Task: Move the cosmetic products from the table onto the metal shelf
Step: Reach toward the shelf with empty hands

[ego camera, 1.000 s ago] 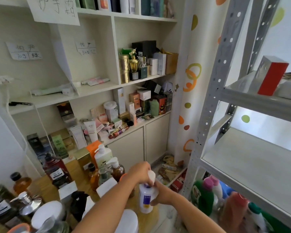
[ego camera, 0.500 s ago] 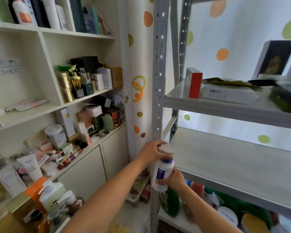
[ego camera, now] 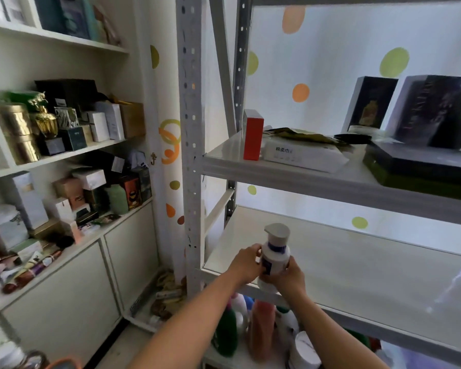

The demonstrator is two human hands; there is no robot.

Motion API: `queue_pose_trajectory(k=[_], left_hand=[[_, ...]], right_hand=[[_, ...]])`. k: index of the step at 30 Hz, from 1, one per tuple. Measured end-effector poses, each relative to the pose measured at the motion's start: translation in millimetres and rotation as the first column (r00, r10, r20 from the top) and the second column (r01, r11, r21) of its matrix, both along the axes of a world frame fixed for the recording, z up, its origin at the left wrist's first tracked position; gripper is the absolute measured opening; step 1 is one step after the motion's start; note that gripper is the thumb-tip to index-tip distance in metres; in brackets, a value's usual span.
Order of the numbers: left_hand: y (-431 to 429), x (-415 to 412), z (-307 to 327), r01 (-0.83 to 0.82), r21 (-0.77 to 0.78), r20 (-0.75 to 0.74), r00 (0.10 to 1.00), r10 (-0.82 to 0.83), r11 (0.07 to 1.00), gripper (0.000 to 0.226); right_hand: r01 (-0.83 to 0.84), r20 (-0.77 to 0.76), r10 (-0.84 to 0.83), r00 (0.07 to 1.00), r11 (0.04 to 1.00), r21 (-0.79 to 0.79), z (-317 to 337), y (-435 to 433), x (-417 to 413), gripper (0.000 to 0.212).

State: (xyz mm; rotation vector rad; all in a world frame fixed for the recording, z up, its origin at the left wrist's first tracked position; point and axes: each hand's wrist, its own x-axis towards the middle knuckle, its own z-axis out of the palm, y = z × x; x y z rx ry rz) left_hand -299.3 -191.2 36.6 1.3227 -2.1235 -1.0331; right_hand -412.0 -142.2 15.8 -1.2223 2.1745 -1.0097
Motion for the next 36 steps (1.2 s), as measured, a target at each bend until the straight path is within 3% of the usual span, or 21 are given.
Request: queue_pose_trajectory(k=[8, 15, 23, 30, 36], left_hand=[[-31.6, -19.8, -29.0, -0.041, 0.038, 0.055, 0.998, 0.039, 0.998, 0.060], [-93.4, -25.8, -42.6, -0.035, 0.061, 0.037, 0.999, 0.032, 0.998, 0.064], [-177.3, -24.6, -33.4, -0.035, 0.119, 0.103, 0.994, 0.022, 0.992, 0.052], [-224.9, -35.6, -33.8, -0.054, 0.310, -0.095, 0.992, 0.087, 0.949, 0.069], [-243.3, -44.7, -35.6, 0.013, 0.317, -0.185, 0.982, 0.048, 0.948, 0.074]], right_hand=[[-0.057, 0.017, 0.056, 0.998, 0.997, 0.057, -20.9, -47.6, -20.2, 0.068], [-0.034, 0.095, 0.036, 0.995, 0.999, -0.029, -40.8, -114.5, -22.6, 0.059], [-0.017, 0.107, 0.023, 0.994, 0.998, -0.057, -43.9, -196.9, -22.0, 0.065], [0.028, 0.085, -0.025, 0.996, 0.999, -0.042, -43.5, -246.8, -27.9, 0.066], [0.074, 0.069, -0.070, 0.995, 0.996, -0.055, -43.7, -266.8, -33.3, 0.061]])
